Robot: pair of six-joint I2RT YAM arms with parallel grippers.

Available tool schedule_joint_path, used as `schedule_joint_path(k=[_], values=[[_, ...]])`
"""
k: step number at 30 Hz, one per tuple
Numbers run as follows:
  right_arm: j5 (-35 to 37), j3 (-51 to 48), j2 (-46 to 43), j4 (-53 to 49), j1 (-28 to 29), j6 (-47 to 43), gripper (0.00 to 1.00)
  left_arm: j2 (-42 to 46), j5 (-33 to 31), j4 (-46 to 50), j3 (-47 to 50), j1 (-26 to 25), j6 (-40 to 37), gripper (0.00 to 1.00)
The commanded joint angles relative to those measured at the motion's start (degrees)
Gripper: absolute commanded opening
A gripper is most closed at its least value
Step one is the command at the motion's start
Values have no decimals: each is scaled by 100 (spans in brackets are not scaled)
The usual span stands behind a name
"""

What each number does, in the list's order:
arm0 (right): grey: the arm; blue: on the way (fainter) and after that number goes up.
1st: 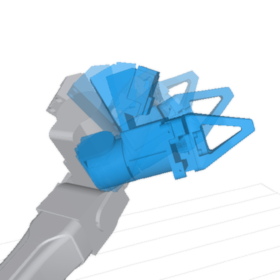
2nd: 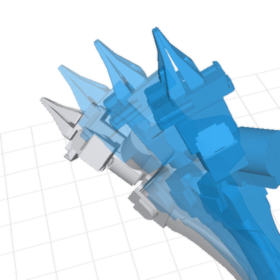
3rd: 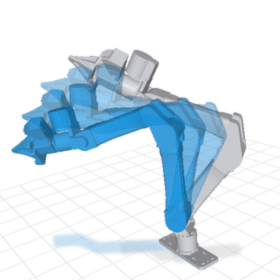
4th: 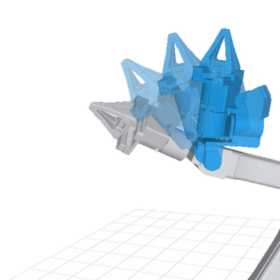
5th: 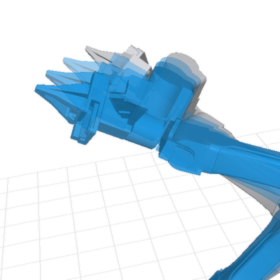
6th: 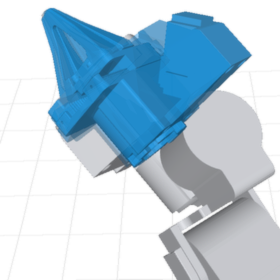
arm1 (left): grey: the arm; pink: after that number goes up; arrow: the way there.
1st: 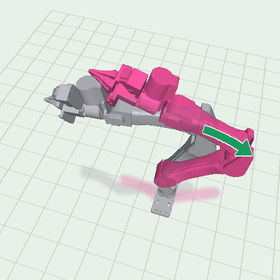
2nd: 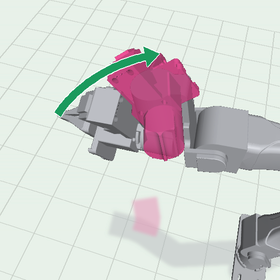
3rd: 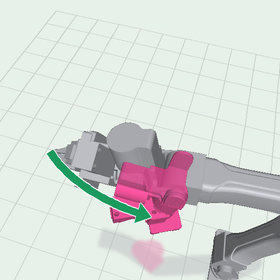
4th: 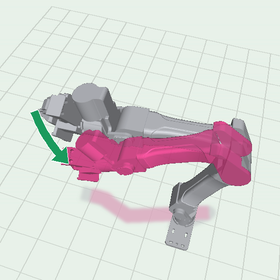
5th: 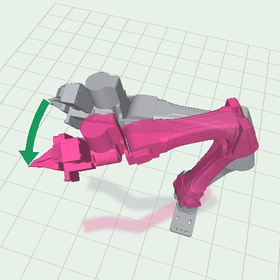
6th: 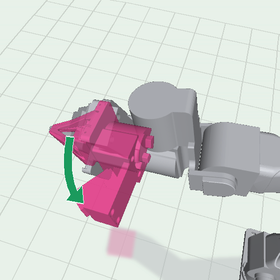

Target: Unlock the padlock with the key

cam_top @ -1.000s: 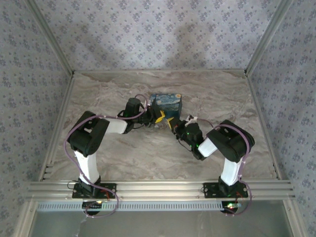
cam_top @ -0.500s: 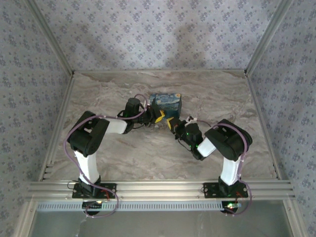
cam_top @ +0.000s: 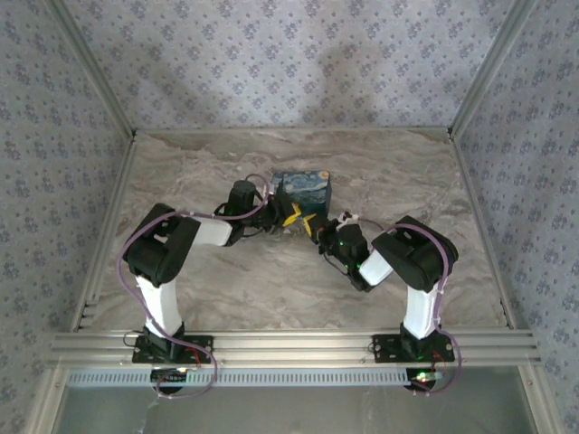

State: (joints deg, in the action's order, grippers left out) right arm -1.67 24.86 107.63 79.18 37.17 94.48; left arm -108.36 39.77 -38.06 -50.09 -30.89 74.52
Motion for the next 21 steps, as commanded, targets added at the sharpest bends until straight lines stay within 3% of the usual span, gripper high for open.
schedule_joint_path(k=[1, 6, 10, 13, 17, 21], values=[[-303, 463, 178, 72, 82, -71, 0, 288, 1067, -439, -63, -363, 67, 0], [-563, 1083, 296, -121, 159, 110, 0, 314, 1172, -234, -189, -507, -77, 0], [-589, 914, 171, -381, 102, -100, 0, 384, 1152, -145, -173, -487, -143, 0], [-706, 563, 91, -344, -61, -202, 10, 429, 1016, 119, -125, -398, -290, 0], [-1358, 284, -310, -1171, -368, -618, 29, 405, 811, 274, -58, -244, -348, 0], [-2015, 272, -869, -2459, -559, -1397, 33, 394, 637, 720, -165, -206, -584, 0]])
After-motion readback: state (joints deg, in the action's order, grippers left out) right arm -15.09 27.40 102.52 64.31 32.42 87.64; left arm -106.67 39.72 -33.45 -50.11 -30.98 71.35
